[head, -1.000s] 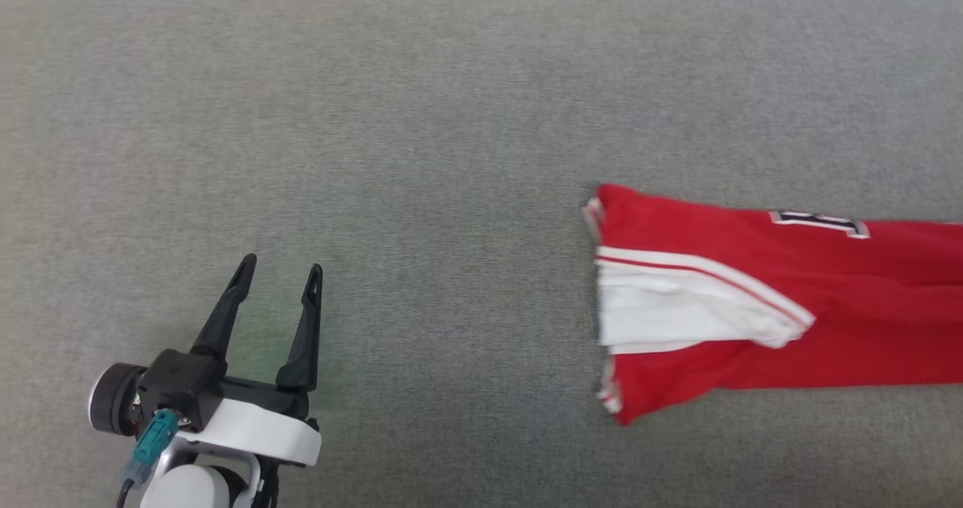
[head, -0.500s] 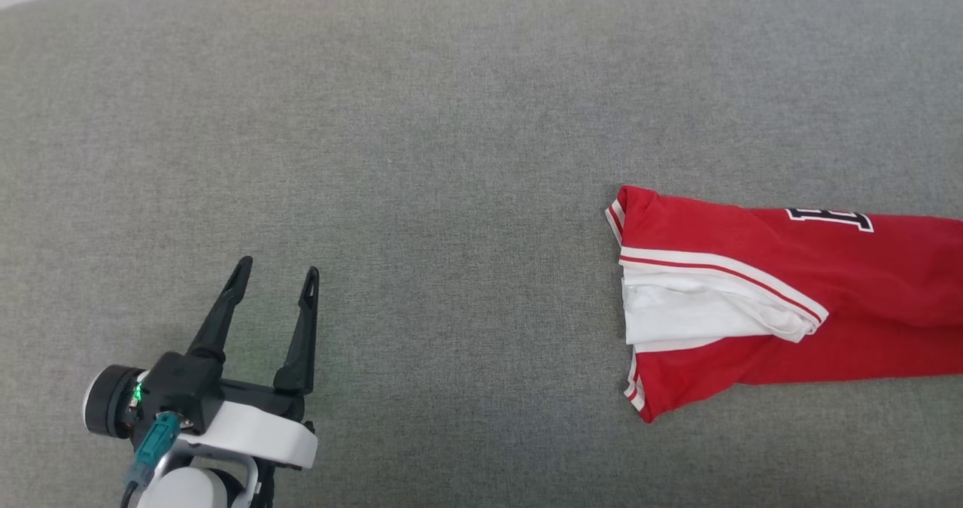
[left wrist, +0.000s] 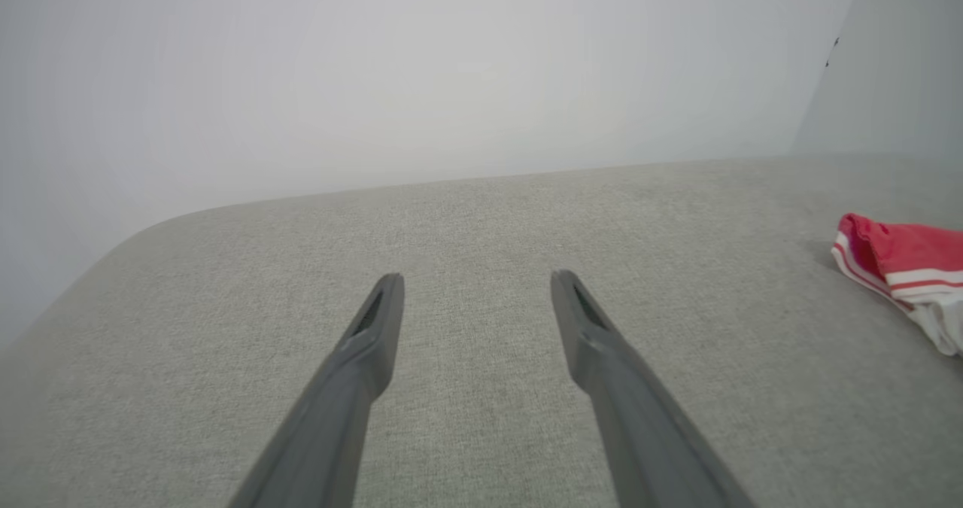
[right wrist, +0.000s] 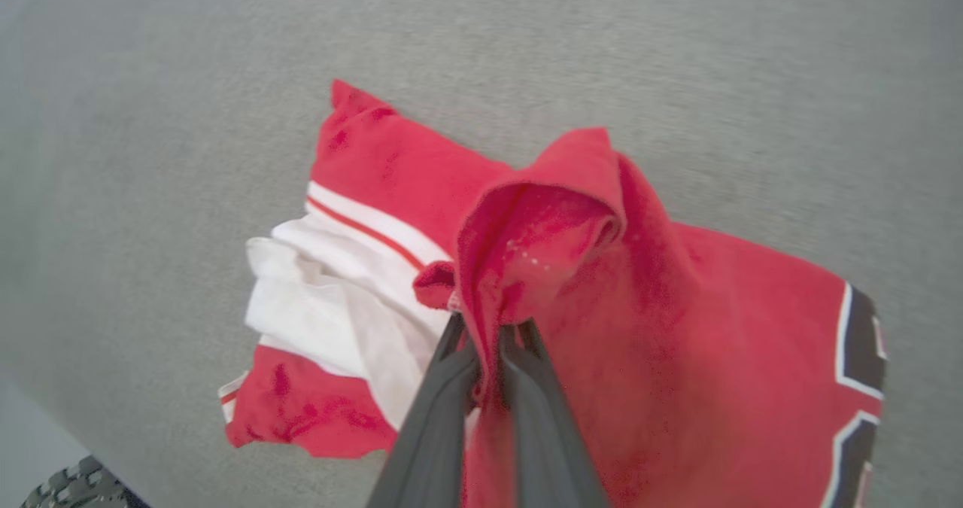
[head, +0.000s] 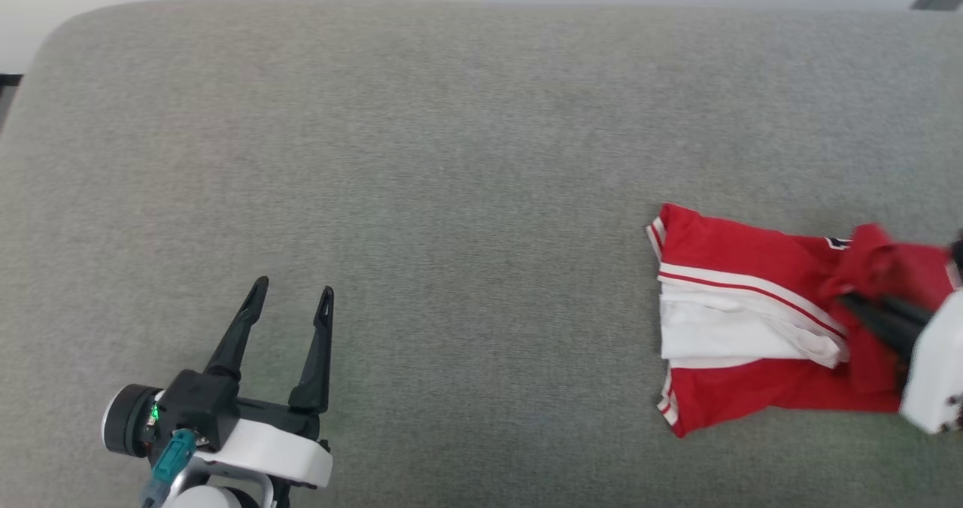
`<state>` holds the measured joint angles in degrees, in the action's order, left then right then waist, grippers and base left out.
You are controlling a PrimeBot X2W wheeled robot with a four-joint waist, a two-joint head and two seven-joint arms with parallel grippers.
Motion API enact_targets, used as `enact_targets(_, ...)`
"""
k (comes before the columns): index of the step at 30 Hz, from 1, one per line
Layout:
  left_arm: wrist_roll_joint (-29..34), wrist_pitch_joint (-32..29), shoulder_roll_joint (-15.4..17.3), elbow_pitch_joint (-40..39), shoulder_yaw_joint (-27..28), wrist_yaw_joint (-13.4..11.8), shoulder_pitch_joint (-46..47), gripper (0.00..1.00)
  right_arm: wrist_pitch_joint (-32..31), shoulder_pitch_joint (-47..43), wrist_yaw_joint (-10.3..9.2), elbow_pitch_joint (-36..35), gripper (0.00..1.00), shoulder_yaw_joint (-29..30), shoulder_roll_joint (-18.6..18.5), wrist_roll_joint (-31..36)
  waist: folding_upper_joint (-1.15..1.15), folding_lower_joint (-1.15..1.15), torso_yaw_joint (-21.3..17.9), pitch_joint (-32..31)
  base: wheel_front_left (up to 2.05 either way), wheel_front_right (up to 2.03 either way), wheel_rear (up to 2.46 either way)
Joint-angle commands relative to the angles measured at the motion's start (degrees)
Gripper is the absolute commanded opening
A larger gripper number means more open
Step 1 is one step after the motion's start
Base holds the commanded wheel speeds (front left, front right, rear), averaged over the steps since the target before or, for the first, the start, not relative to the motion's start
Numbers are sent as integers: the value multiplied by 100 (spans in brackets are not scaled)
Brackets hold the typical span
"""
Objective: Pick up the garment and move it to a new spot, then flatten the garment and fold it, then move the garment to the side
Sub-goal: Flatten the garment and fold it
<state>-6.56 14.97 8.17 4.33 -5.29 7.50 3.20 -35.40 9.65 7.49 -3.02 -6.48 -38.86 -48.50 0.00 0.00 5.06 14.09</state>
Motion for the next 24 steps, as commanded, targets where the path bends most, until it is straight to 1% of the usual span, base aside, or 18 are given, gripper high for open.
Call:
enact_targets(1,2,30,-8,-30,-11,-4,-59,100,-30,-27,-1,-55,0,-49,27,37,0,0,94,-39,0,0,0)
enact_targets(5,28,30,-15,-71,-80,-4,-117,100,-136,178,-1,-299,0,-575,224,188,0,0,237,-56,0,0,0)
enact_targets(10,39,30,-56,-94,-94,-4,-117,100,-149,492,-1,-244,0,-1086,457,263,0,0,389,-49,0,0,0)
enact_targets(16,-46,30,-26,-82,-134,-4,-26,100,-23,826,-1,187,0,-1581,625,309,0,0,523,-16,0,0,0)
enact_targets(22,-109,30,-14,-56,-193,-4,5,100,336,1004,-1,861,0,-1884,610,364,0,0,584,-8,0,0,0)
enact_targets(23,-120,30,-11,-47,-193,-4,0,100,407,1028,-1,941,4,-1916,619,346,0,0,580,-13,0,0,0)
enact_targets(24,-124,30,-8,-41,-180,-4,-10,100,477,1058,-1,998,22,-1965,629,322,0,0,570,-23,0,0,0)
